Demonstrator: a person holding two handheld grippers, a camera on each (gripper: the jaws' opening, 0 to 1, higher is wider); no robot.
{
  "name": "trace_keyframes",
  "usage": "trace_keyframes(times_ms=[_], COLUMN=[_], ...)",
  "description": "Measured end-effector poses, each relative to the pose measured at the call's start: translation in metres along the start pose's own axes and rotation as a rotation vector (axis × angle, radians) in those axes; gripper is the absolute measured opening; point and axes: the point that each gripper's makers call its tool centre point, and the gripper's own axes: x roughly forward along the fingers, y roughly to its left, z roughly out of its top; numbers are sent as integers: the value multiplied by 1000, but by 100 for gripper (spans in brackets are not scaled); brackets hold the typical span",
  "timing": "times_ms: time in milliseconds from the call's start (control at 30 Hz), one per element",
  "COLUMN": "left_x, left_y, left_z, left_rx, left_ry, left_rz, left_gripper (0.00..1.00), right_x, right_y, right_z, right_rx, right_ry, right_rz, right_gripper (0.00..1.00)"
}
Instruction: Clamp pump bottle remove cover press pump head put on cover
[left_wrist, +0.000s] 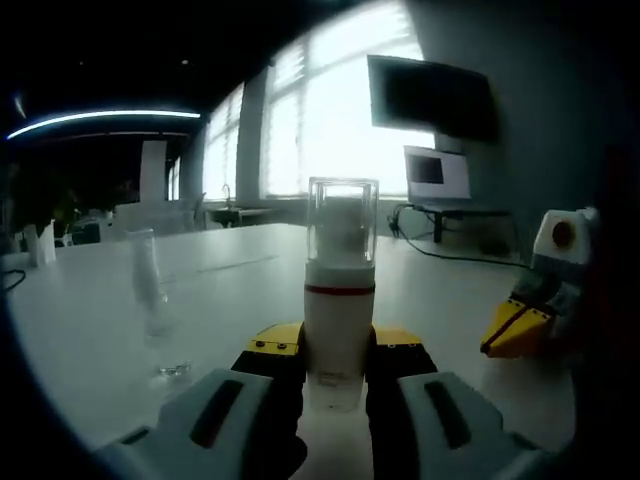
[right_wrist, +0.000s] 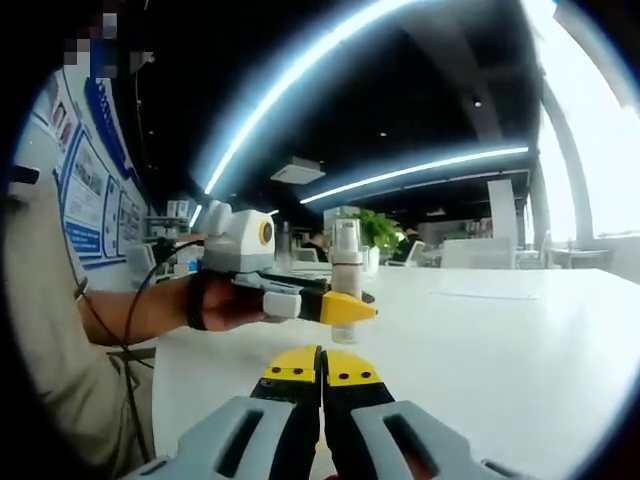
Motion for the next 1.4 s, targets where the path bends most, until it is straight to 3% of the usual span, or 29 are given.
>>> trace_keyframes(times_ms=[400,700,1133,1400], left_x=[26,44,81,94], left_y=[-4,9,22,25], left_z=[18,9,3,-5], left_rx=[31,10,7,-55], left_ry=[-14,2,23,30], left_rz=[19,71,88,93], left_gripper=[14,14,14,14], right_x=[0,1,1,1], right_y=[-1,0,-2,-3], right_z=[1,1,0,0], right_rx=[0,10,16,17], right_ry=[-1,-4,0,0], right_rz=[-1,0,-7,-12], right_gripper=[0,0,0,0])
